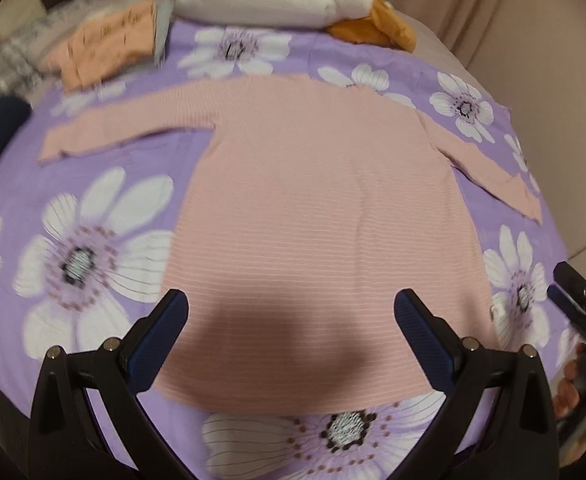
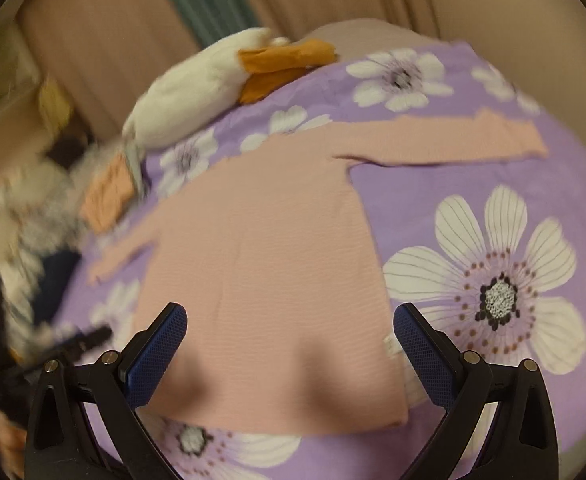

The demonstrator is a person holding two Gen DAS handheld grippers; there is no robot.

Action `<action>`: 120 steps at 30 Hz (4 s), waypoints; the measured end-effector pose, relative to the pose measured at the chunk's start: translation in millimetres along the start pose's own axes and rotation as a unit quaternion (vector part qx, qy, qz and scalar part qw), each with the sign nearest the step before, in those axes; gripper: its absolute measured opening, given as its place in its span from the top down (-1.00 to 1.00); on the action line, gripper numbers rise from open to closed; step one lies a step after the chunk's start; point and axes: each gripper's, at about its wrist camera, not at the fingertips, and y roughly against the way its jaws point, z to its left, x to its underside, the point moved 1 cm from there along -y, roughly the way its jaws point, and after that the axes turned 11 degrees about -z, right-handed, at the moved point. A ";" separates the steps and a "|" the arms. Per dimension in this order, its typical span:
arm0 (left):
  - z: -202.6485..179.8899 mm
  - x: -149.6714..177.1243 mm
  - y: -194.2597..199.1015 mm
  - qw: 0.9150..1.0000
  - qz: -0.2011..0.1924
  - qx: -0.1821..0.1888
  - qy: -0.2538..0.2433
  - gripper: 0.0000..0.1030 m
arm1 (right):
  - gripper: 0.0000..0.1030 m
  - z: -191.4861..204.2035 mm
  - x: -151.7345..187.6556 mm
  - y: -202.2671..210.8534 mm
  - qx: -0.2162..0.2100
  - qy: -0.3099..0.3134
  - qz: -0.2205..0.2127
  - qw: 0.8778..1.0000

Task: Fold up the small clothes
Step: 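Grasp a pink sleeve cuff with the right tool, fold it across the body, release, then move the left tool to the other sleeve cuff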

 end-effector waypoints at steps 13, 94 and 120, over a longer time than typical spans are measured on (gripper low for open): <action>13.3 -44.3 -36.3 0.997 -0.026 0.020 0.063 -1.00 | -0.98 -182.5 -83.1 -38.2 0.112 -0.226 -0.072 0.965; 141.8 -106.0 -72.8 0.984 -0.020 0.021 0.176 -0.99 | 0.38 212.9 -21.1 -307.6 0.074 0.427 0.072 0.899; 11.8 -203.9 -246.5 0.950 0.002 0.241 0.200 -0.31 | 0.17 -4.6 -112.1 -216.2 -0.021 0.063 0.026 0.997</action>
